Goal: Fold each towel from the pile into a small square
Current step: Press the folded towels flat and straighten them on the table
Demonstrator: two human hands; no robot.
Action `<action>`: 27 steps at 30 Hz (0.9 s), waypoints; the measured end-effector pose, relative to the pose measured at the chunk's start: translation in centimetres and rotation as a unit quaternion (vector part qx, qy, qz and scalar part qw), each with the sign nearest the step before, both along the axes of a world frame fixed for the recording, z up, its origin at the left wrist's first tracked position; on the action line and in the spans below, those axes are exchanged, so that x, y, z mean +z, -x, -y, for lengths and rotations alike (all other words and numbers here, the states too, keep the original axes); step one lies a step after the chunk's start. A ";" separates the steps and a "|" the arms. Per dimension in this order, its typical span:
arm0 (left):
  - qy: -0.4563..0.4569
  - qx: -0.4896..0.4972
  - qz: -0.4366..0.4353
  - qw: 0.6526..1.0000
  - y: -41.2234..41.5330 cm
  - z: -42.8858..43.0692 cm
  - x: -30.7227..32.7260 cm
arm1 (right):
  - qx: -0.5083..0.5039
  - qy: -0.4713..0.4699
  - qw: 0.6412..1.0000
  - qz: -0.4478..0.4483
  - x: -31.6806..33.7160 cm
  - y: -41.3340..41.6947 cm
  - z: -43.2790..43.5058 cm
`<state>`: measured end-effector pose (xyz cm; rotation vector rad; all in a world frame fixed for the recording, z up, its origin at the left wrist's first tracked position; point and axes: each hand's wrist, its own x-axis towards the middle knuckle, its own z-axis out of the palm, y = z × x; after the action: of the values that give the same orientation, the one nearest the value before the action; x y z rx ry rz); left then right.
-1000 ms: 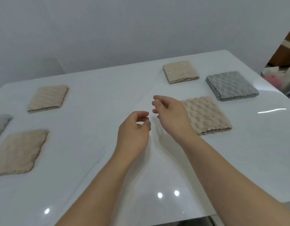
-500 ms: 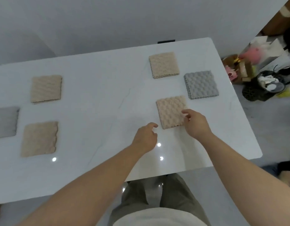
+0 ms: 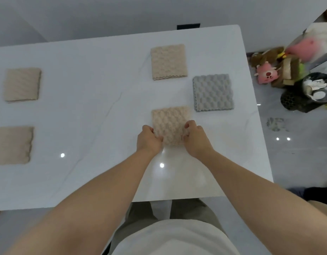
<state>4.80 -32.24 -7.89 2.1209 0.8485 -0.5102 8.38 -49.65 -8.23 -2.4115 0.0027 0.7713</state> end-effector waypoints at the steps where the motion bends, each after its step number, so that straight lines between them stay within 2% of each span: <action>1: -0.003 0.008 0.002 1.000 0.3 0.0 -0.1 | 0.008 -0.010 1.000 -0.002 -0.1 0.3 0.3; 9: -0.002 0.004 -0.025 1.000 3.3 -0.5 0.0 | 0.077 -0.044 0.996 -0.023 -0.6 2.6 1.7; 10: -0.034 -0.015 -0.017 0.999 3.3 -0.5 0.2 | 0.084 -0.022 0.996 0.001 -0.6 2.4 1.8; 12: -0.143 -0.091 0.047 0.984 3.2 -0.2 0.3 | 0.114 0.047 0.986 0.116 -0.9 1.9 1.9; 14: -0.217 -0.170 0.150 0.950 2.5 0.3 0.0 | 0.153 0.078 0.960 0.223 -1.5 1.1 1.6; 15: -0.234 -0.208 0.184 0.932 1.8 0.5 -0.4 | 0.173 0.080 0.950 0.246 -1.9 0.4 1.3; 17: -0.248 -0.288 0.189 0.905 0.5 0.8 -1.9 | 0.229 0.091 0.940 0.236 -3.0 -0.8 0.5; 20: -0.257 -0.372 0.119 0.884 -0.4 0.4 -4.4 | 0.292 0.129 0.928 0.190 -5.0 -1.5 0.2; 27: -0.272 -0.394 0.124 0.869 -0.2 -1.0 -6.7 | 0.295 0.165 0.919 0.202 -6.8 -1.1 0.5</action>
<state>4.96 -31.26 -14.61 2.9646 -0.0956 -0.4016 9.51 -50.12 -15.04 -2.8899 -0.8567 0.5257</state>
